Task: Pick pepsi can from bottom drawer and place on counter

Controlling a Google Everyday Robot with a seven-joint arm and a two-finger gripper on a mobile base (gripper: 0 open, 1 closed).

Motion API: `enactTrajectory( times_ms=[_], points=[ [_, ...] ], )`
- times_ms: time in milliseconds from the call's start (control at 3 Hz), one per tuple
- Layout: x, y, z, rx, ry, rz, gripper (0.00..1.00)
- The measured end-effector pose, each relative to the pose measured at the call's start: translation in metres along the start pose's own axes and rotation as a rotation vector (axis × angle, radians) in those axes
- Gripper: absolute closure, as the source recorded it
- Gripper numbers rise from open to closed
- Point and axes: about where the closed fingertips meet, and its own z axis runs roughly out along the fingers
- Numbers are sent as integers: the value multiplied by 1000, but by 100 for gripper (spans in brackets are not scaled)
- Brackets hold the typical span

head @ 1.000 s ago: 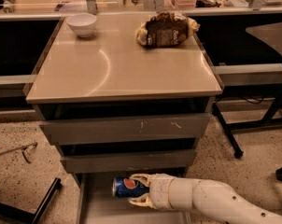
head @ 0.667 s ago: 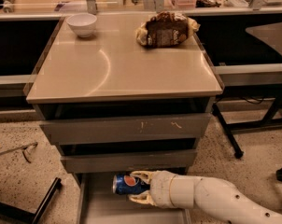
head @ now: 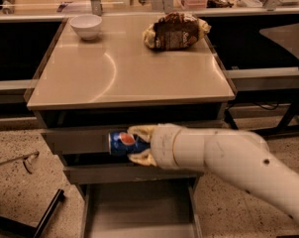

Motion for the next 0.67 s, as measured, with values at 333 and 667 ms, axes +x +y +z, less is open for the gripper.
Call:
enactTrajectory(
  times_ms=[333,667],
  points=[
    [-15,-42,-10,43,10,-44,100],
    [-16,-42,-10,44,10,-46,100]
  ],
)
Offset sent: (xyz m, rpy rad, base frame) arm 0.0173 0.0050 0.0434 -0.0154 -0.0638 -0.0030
